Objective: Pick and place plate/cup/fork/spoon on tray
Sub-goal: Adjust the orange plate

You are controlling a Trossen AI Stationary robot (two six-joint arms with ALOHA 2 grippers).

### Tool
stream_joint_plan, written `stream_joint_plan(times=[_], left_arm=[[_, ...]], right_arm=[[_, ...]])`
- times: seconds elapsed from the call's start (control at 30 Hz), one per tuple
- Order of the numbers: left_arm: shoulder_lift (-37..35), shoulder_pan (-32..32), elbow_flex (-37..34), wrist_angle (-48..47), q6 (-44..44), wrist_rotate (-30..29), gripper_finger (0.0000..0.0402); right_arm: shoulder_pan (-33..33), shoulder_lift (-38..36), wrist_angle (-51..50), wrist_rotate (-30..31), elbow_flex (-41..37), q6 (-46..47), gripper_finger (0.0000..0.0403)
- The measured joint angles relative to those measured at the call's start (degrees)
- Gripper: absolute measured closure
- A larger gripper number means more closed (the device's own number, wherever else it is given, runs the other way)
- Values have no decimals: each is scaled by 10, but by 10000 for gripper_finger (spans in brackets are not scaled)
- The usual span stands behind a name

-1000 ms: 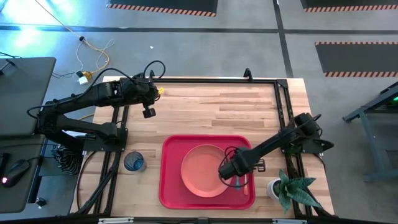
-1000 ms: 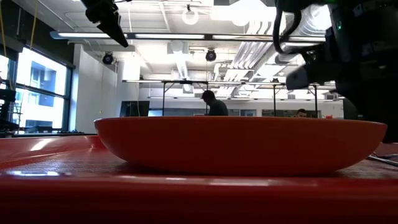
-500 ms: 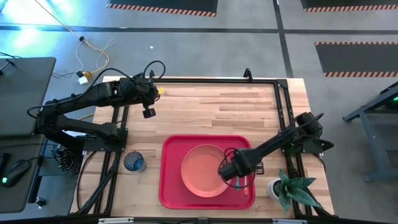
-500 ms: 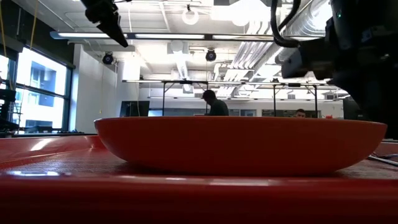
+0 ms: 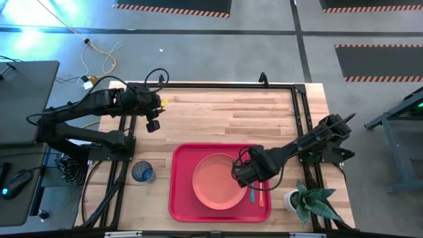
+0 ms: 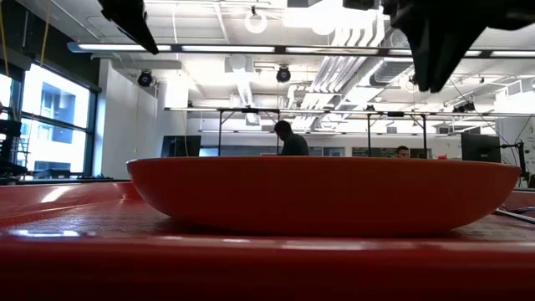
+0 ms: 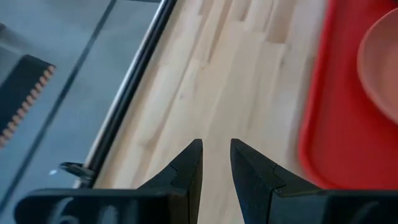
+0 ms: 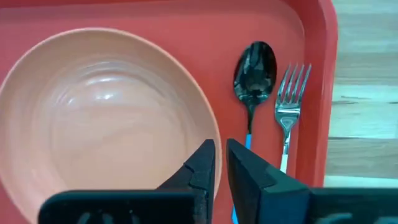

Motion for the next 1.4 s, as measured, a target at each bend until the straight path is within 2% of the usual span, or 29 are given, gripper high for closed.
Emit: stream_joint_plan(times=[0.2, 0.3, 0.53, 0.77, 0.93, 1.1, 1.2, 1.4], left_arm=[[-16, -12, 0, -12, -67, 53, 328], [-16, -18, 0, -22, -101, 84, 328], [-13, -43, 0, -31, -208, 99, 328], [-13, -53, 0, -23, -303, 92, 328], [-13, -52, 0, -19, -326, 71, 328], [-13, -53, 0, -20, -343, 70, 328], [-13, -53, 0, -20, -343, 70, 328], [-13, -53, 0, -21, -338, 73, 328]], right_arm=[[-8, -1, -1, 1, 25, -66, 371], [-19, -1, -1, 23, 33, -115, 371], [-64, -1, -6, 39, 52, -325, 371], [-118, -1, 9, -35, 82, -540, 371], [-128, -1, 62, -122, 83, -633, 359], [-108, 1, 83, -147, 83, -589, 327], [-89, 1, 84, -144, 80, -482, 315], [-42, 18, 82, -99, 80, -290, 311]])
